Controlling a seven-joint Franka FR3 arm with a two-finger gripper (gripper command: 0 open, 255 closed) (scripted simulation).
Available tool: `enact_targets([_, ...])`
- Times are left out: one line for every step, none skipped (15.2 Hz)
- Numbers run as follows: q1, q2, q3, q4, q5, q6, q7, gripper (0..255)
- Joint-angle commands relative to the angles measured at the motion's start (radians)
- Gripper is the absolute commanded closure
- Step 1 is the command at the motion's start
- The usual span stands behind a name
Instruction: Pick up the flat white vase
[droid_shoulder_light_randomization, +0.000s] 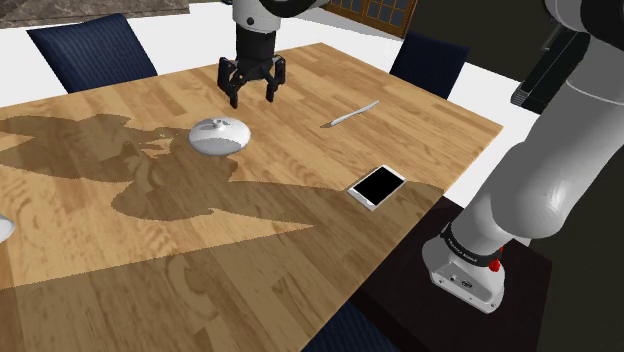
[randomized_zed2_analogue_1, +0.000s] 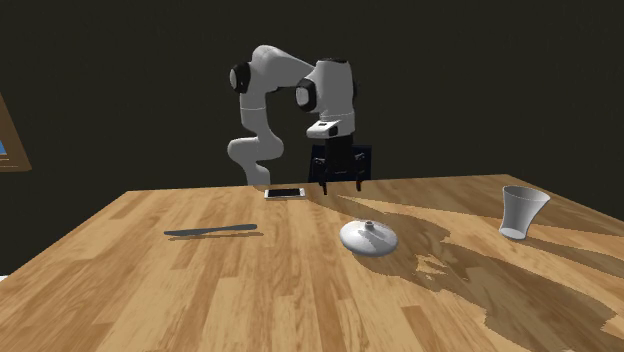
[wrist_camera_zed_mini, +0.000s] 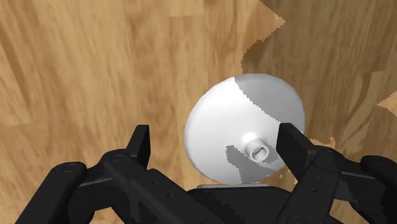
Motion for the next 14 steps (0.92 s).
enact_targets([0.019,0.081,0.010,0.082,-0.031,-0.001,0.044,0])
enact_targets([0.031,0.122,0.013,0.127,-0.046,-0.006,0.064,0])
enact_targets([0.043,0.163,0.014,0.175,-0.061,-0.012,0.083,0])
enact_targets([0.056,0.205,0.015,0.225,-0.076,-0.020,0.101,0])
enact_targets([0.070,0.248,0.015,0.277,-0.091,-0.031,0.118,0])
enact_targets([0.074,0.258,0.014,0.289,-0.094,-0.033,0.121,0])
enact_targets([0.074,0.259,0.013,0.278,-0.094,-0.020,0.121,0])
enact_targets([0.074,0.261,0.013,0.267,-0.095,-0.008,0.121,0])
enact_targets([0.074,0.263,0.012,0.256,-0.095,0.005,0.121,0])
enact_targets([0.074,0.265,0.012,0.246,-0.096,0.018,0.121,0])
enact_targets([0.074,0.268,0.011,0.235,-0.097,0.030,0.122,0])
enact_targets([0.073,0.270,0.011,0.226,-0.098,0.042,0.122,0])
enact_targets([0.073,0.275,0.010,0.211,-0.100,0.062,0.122,0])
enact_targets([0.073,0.275,0.010,0.211,-0.100,0.062,0.122,0])
